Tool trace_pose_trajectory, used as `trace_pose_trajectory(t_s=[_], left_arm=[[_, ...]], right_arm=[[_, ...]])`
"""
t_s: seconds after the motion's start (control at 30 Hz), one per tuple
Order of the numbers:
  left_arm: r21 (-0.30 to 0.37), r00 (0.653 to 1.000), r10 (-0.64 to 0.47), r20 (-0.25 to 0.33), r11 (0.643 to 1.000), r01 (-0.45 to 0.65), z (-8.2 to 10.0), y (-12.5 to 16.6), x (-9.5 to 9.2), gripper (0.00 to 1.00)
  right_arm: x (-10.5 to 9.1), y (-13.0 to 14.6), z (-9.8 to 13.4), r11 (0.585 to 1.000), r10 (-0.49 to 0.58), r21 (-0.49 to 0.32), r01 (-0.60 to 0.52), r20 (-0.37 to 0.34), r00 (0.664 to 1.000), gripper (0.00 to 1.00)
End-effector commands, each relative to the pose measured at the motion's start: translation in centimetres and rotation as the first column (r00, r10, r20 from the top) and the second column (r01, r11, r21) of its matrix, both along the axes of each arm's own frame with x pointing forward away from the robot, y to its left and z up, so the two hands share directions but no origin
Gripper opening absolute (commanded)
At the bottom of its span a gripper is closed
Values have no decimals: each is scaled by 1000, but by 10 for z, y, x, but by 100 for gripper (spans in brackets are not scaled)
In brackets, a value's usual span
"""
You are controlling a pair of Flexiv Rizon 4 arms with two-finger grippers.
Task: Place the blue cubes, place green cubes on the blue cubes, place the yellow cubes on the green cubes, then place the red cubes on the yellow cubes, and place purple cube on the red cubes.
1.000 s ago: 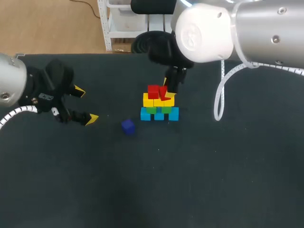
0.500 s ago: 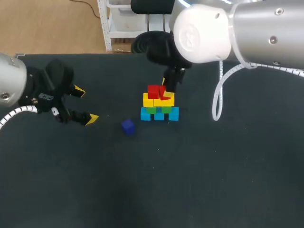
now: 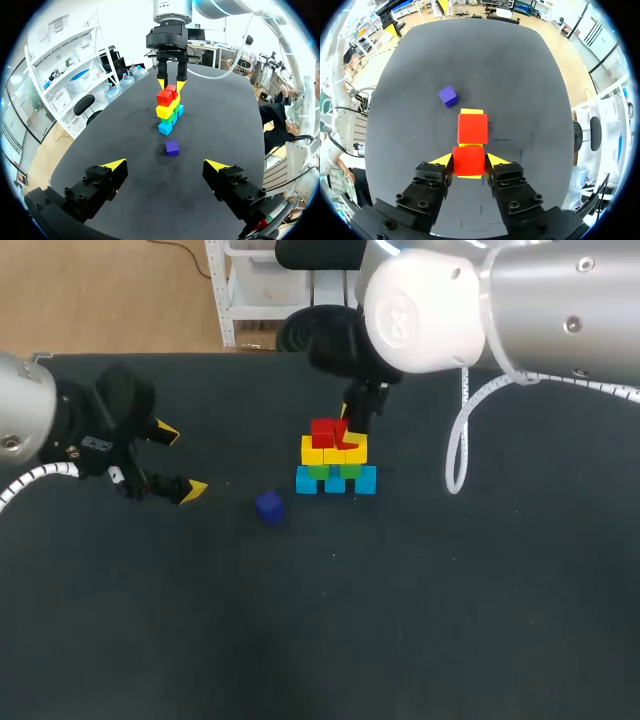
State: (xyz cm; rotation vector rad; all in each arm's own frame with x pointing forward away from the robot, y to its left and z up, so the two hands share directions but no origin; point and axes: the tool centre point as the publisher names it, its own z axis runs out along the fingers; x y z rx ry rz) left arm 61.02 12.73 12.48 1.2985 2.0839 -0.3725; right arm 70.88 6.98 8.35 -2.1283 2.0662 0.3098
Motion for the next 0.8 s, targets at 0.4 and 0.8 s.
trace_pose_trajectory(t_s=[0.4, 0.8], left_arm=[[-7, 1000, -4, 3, 1000, 4, -1, 2, 0, 100], [-7, 1000, -4, 3, 1000, 4, -1, 2, 0, 100]], right_arm=[[1, 3, 0, 1000, -5, -1, 5, 8, 1000, 44], [1, -3, 11, 1000, -22, 11, 21, 32, 999, 83]])
